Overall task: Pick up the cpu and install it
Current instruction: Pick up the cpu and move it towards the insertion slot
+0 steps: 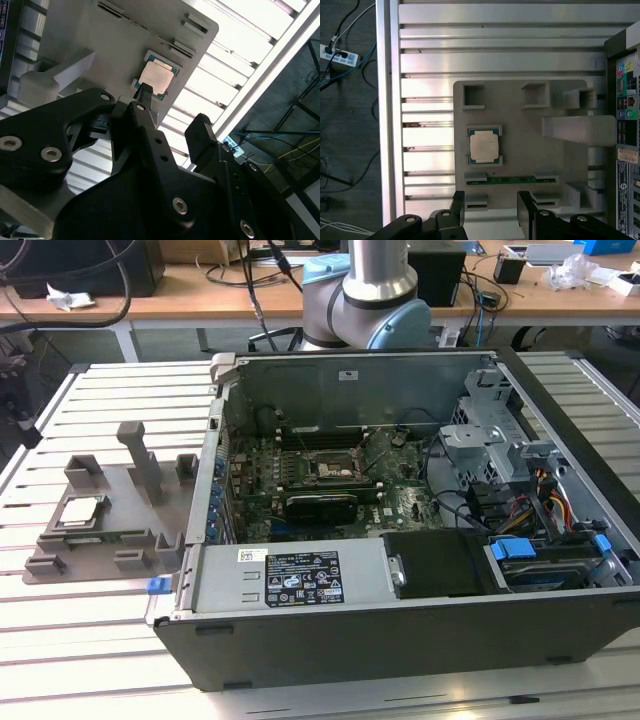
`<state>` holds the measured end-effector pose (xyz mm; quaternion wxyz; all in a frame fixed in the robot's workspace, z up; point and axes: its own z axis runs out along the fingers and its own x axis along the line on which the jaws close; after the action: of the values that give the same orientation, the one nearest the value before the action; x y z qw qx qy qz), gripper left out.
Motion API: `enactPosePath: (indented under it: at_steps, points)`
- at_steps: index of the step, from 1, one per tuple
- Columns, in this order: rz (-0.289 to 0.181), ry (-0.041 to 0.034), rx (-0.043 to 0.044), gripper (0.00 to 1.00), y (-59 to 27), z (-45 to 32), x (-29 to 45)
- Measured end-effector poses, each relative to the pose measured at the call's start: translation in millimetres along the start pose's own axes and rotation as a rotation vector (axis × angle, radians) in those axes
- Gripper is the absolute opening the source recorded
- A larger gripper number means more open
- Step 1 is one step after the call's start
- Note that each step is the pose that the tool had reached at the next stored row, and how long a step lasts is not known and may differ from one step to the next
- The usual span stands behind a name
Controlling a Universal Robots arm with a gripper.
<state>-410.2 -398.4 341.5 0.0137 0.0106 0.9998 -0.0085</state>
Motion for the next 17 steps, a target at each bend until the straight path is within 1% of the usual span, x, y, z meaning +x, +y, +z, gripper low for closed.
enactPosePath:
  at_steps: [3, 6, 11, 17]
  points:
    - [0.000, 0.0000, 0.0000, 0.54, 0.1, 3.2, 0.1]
    - [0.000, 0.0001, 0.0001, 0.54, 0.1, 8.8, 0.2]
    - [0.000, 0.0000, 0.0000, 0.54, 1.2, 15.0, 0.4]
    - [0.000, 0.0000, 0.0001, 0.54, 2.1, 19.0, 0.6]
